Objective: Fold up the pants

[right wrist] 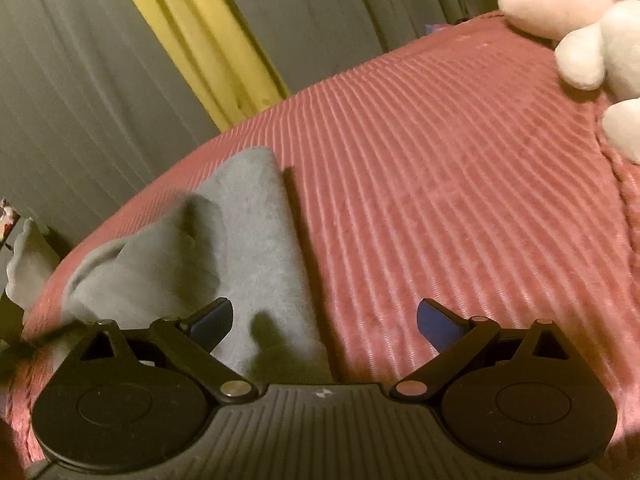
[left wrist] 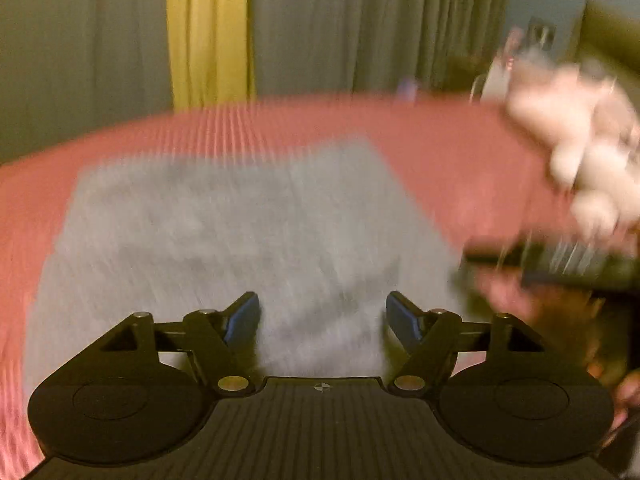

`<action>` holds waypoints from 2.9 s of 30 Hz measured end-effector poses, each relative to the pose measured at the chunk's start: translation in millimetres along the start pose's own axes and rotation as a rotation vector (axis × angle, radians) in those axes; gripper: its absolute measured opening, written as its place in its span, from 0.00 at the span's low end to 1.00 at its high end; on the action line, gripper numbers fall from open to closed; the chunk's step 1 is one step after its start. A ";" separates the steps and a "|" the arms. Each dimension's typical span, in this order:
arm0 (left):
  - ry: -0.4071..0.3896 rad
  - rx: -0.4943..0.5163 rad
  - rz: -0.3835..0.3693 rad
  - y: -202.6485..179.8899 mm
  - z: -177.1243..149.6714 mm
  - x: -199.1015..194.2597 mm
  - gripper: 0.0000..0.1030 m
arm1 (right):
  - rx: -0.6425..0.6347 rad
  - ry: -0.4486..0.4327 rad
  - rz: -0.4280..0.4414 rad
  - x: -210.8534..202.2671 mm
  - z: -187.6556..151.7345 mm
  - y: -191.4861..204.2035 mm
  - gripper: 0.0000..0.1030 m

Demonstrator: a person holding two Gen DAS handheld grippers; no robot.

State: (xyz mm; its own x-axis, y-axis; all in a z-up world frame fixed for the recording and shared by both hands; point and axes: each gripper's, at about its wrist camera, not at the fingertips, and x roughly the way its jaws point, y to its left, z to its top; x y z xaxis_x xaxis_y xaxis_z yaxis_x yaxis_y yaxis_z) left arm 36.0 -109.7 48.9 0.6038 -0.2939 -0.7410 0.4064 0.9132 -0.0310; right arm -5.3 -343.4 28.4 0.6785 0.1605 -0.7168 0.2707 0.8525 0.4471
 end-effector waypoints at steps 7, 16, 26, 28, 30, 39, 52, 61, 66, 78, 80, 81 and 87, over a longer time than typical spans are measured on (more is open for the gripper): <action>-0.090 -0.168 0.177 43.8 -34.1 -64.2 0.92 | -0.041 0.025 0.047 0.2 1.7 8.7 0.93; -0.008 -0.622 0.343 156.4 -55.6 -61.2 0.92 | 0.099 0.124 0.258 18.6 1.6 43.0 0.85; 0.041 -0.709 0.350 161.6 -51.7 -43.9 0.92 | 0.320 0.186 0.293 52.8 -4.9 36.5 0.73; 0.044 -0.719 0.349 162.4 -53.3 -44.2 0.92 | 0.351 0.188 0.293 55.2 -5.3 36.8 0.74; 0.042 -0.728 0.347 165.5 -56.0 -43.0 0.92 | 0.381 0.187 0.289 58.0 -5.7 42.7 0.75; 0.047 -0.747 0.343 164.7 -59.9 -47.9 0.92 | 0.357 0.183 0.325 60.7 -7.3 45.3 0.53; 0.050 -0.811 0.318 170.7 -64.7 -47.1 0.93 | 0.166 0.183 0.255 61.6 8.8 73.1 0.46; 0.027 -0.847 0.285 172.7 -68.9 -51.8 0.93 | -0.026 -0.019 0.338 -7.3 50.0 121.3 0.44; 0.001 -0.847 0.213 172.1 -72.2 -56.3 0.90 | 0.010 -0.077 0.375 -30.3 59.0 108.4 0.44; 0.170 -0.316 0.149 100.4 -40.2 -45.0 0.89 | 0.021 -0.084 0.424 -24.7 80.4 127.1 0.44; 0.142 -0.400 0.182 112.9 -36.6 -43.0 0.88 | 0.020 -0.077 0.424 -24.2 76.8 125.6 0.44; 0.106 -0.441 0.181 119.0 -37.1 -46.6 0.88 | 0.031 -0.070 0.424 -23.9 74.5 121.4 0.44; 0.108 -0.570 0.175 139.7 -46.5 -44.9 0.45 | 0.167 -0.033 0.405 -22.7 68.4 84.3 0.44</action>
State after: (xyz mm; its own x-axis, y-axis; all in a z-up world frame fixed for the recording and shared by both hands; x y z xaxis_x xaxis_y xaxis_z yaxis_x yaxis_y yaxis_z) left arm 33.8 44.2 46.6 0.5430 -0.1222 -0.8308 -0.1426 0.9616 -0.2347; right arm 48.8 -309.2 118.8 0.7734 0.4471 -0.4494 0.0829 0.6314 0.7710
